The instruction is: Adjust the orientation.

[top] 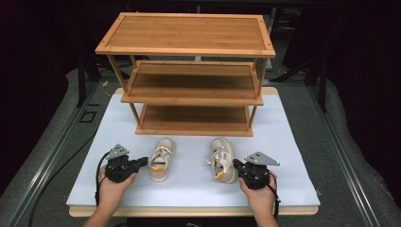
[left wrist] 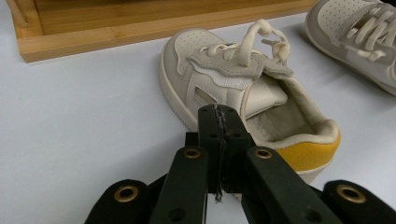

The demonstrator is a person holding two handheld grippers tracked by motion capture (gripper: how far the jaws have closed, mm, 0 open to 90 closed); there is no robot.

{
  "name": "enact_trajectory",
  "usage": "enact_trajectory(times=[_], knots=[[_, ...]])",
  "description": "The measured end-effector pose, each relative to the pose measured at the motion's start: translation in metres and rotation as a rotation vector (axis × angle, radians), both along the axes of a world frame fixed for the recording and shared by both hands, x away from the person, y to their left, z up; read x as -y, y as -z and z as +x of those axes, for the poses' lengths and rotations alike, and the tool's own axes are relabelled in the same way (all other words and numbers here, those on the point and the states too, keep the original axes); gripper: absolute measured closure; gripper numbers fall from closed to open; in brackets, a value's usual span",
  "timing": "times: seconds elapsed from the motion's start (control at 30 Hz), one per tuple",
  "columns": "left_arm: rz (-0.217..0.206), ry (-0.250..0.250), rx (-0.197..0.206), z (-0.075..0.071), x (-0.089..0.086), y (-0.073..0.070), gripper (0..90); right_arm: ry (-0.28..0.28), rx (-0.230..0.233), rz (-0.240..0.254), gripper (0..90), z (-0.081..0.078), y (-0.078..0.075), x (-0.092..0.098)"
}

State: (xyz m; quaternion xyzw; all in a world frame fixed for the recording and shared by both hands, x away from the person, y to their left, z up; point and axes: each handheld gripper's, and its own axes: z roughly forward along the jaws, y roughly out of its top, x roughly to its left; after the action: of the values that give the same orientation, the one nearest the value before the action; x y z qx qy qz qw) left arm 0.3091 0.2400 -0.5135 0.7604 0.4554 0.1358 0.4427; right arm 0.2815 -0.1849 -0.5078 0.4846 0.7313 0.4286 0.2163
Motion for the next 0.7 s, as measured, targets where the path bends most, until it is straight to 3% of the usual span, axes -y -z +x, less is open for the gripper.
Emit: enact_trajectory(times=[0.37,0.47,0.7], knots=[[-0.023,-0.012,0.004,0.000,-0.001,-0.002,84.5,0.054,-0.105,0.023,90.0,0.011,0.013,0.020],[-0.036,-0.016,0.003,-0.001,-0.001,-0.003,81.3,0.052,-0.104,0.036,88.3,0.011,0.012,0.020],[-0.067,-0.031,0.015,-0.003,-0.001,-0.006,71.4,0.091,-0.052,0.033,81.5,0.005,0.005,0.017]])
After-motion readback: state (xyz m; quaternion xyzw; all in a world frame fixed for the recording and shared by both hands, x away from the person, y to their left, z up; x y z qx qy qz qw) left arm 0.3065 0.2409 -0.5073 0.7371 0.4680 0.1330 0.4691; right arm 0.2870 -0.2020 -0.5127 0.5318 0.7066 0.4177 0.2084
